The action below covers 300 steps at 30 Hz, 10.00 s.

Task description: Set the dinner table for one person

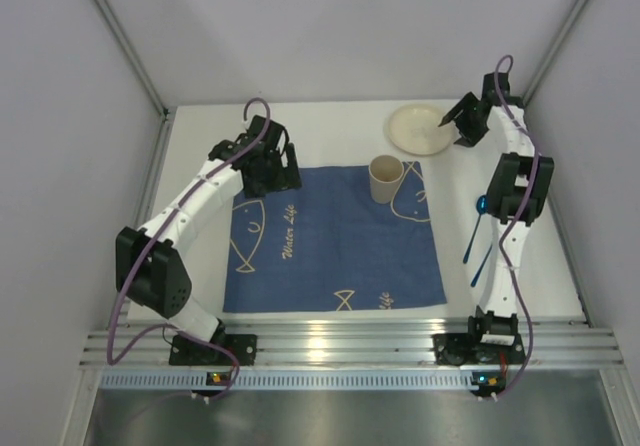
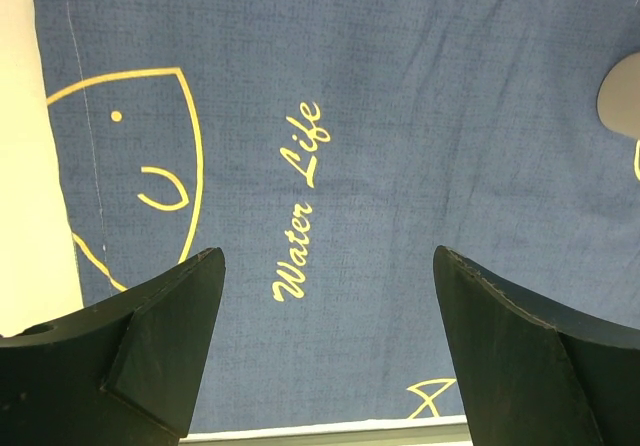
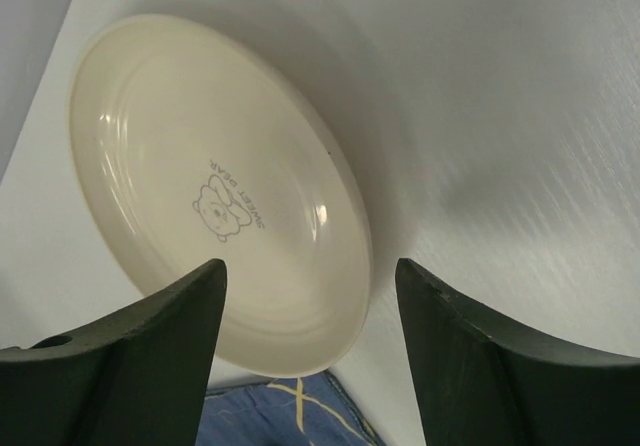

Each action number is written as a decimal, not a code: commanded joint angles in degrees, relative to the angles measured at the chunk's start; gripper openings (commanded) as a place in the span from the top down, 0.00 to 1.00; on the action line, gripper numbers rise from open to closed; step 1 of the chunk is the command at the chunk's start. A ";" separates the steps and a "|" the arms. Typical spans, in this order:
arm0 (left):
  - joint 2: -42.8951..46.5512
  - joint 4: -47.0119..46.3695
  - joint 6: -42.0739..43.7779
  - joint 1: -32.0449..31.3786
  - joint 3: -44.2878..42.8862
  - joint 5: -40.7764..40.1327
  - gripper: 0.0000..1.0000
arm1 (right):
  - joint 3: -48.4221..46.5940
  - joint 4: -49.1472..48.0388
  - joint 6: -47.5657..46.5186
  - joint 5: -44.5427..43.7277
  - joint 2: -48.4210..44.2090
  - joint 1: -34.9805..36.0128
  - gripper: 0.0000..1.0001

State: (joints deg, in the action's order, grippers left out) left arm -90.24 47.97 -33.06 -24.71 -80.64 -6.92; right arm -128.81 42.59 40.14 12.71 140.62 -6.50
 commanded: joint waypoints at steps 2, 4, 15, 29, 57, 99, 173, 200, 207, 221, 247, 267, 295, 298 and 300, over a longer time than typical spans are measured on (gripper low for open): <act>-2.39 1.16 -0.60 0.45 -3.82 -1.61 0.10 | -2.67 -1.02 -0.23 -1.28 3.69 1.58 0.34; -3.01 1.43 -0.87 0.45 -4.61 -1.87 0.10 | -2.76 -0.67 -0.33 -1.55 4.22 1.93 0.37; -5.47 1.96 -1.83 0.71 -6.72 -1.79 0.10 | -4.43 0.04 -3.57 -3.22 4.23 2.11 1.00; -9.25 -0.24 0.36 0.80 -8.22 4.10 0.11 | -6.36 -0.75 -8.41 -5.24 -15.35 -0.53 1.00; 18.60 -0.68 0.54 7.31 -0.39 -17.96 0.07 | 45.12 3.13 -21.86 10.94 -45.17 36.54 1.00; 17.91 -2.43 0.45 7.22 3.38 -10.66 0.09 | 35.83 4.34 -25.19 -25.63 -52.97 48.43 0.27; 6.22 -7.62 7.39 0.28 -11.45 6.30 0.09 | 38.57 6.35 -16.50 -17.37 -43.67 4.74 1.00; -20.33 -20.98 7.40 -16.77 -35.72 36.27 0.13 | 23.96 10.06 -7.36 6.01 -52.99 19.51 1.00; -18.49 -18.27 10.11 -17.04 -35.90 30.22 0.15 | 22.56 15.05 -12.25 4.44 -50.45 23.36 1.00; 9.09 -13.52 10.64 3.86 -11.30 18.98 0.15 | 48.28 10.24 -12.81 -3.92 -59.84 32.77 1.00; 9.38 -8.33 6.87 3.62 -5.75 5.07 0.16 | 75.56 -24.57 -6.38 -15.08 -55.99 39.37 1.00; 11.92 -9.55 5.55 3.62 -3.03 3.40 0.16 | 66.94 -14.39 -12.28 -20.89 -52.80 41.57 0.51; 20.89 -16.86 4.67 -1.48 16.39 7.97 0.13 | 77.05 -0.22 -11.30 -18.06 -59.07 -13.36 0.38; 21.33 -16.33 5.02 -1.48 16.83 8.06 0.13 | 76.00 -1.80 -11.93 -19.47 -54.93 -14.24 0.42; 21.59 -15.89 4.85 -1.40 16.83 7.71 0.13 | 76.25 -3.56 -11.75 -18.87 -52.83 -14.50 0.45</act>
State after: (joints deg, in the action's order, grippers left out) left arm -70.50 33.08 -29.34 -26.28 -64.23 1.80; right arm -50.41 42.54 29.50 -4.86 86.00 -20.18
